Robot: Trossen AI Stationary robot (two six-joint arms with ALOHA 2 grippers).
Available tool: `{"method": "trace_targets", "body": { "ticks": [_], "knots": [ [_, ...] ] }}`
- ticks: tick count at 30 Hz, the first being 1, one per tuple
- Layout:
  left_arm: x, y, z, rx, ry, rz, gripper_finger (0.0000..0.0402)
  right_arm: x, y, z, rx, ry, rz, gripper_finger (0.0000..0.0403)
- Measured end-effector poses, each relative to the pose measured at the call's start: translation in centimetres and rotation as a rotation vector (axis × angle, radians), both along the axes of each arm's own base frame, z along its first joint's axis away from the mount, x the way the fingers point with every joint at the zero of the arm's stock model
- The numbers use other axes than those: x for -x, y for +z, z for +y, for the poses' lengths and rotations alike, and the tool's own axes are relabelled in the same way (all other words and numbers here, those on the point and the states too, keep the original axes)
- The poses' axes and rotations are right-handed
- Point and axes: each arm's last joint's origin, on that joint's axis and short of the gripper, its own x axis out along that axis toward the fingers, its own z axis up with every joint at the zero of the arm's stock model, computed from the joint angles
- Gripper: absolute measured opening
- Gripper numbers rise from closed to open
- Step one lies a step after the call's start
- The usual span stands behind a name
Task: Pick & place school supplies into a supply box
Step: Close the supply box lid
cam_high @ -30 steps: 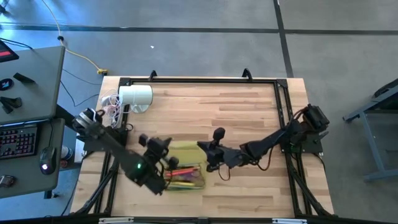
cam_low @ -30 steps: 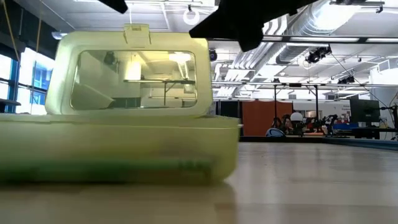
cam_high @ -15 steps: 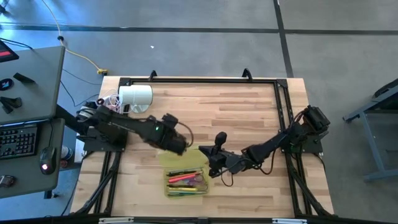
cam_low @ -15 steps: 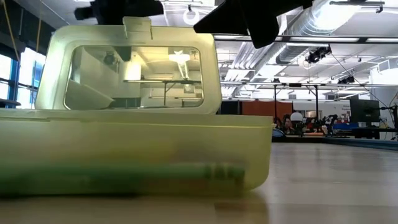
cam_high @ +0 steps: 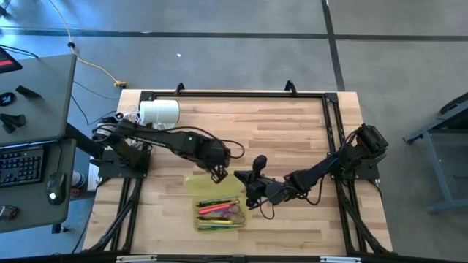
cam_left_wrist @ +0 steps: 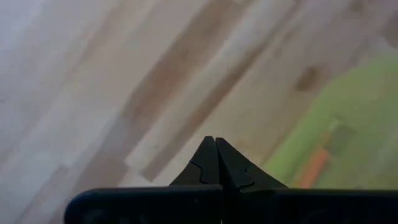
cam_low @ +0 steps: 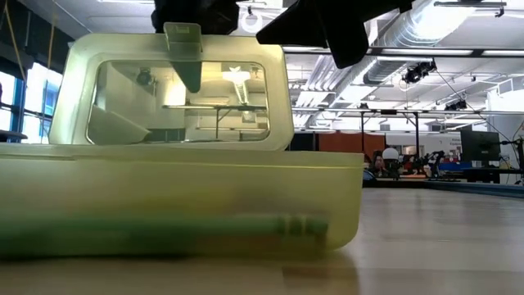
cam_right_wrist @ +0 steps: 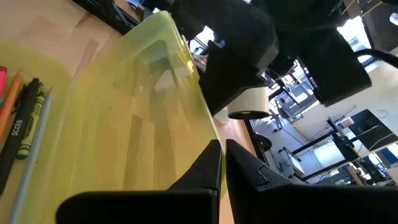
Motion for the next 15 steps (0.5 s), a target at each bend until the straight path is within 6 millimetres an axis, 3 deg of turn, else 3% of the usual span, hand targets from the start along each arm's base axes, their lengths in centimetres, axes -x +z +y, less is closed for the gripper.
{"method": "trace_targets", "body": {
  "ticks": [15],
  "knots": [
    [-0.3, 0.2, -2.8, 0.034, -0.094, -0.075, 0.0014, 0.0, -0.1, -0.1, 0.002, -0.015, 0.008, 0.0]
  ]
}}
